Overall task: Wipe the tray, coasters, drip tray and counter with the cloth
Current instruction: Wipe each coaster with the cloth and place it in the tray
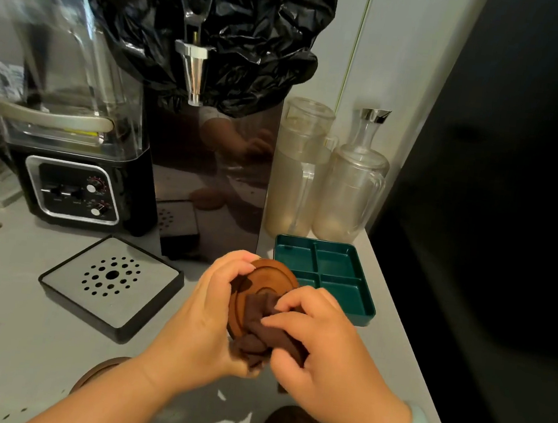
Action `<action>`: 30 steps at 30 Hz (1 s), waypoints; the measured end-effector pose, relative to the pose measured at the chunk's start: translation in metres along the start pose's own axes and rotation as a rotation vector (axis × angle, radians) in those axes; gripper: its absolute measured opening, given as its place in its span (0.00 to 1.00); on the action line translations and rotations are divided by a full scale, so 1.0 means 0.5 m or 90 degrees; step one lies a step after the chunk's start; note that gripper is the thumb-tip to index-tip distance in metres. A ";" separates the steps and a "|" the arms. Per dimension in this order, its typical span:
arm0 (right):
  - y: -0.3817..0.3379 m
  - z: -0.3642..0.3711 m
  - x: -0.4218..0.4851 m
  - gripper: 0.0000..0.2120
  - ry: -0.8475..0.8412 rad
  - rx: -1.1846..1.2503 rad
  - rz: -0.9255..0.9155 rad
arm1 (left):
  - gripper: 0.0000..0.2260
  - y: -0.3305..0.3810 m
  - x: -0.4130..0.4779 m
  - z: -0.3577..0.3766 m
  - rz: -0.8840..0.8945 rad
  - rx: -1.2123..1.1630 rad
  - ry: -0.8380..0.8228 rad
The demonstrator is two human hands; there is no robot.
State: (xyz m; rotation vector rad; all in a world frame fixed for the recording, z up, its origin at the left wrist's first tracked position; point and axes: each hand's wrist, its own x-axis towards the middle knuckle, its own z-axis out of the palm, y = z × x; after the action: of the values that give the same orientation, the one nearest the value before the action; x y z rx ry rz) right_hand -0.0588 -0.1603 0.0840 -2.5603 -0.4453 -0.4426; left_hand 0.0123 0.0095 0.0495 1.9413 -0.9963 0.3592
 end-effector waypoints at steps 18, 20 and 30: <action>-0.032 -0.077 -0.014 0.11 0.047 0.230 0.094 | 0.47 0.038 -0.001 -0.048 -0.054 -0.124 0.142; -0.024 -0.077 -0.004 0.09 0.230 0.471 0.231 | 0.47 0.041 -0.004 -0.050 -0.066 -0.130 0.154; -0.044 -0.050 0.052 0.27 0.096 1.189 0.412 | 0.46 0.089 -0.009 -0.023 -0.126 -0.110 0.116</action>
State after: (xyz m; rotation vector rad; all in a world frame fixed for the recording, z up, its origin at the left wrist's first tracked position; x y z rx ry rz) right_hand -0.0497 -0.1496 0.1238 -0.7214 0.1132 0.0991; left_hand -0.0229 0.0092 0.0795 1.7966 -0.6891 0.3195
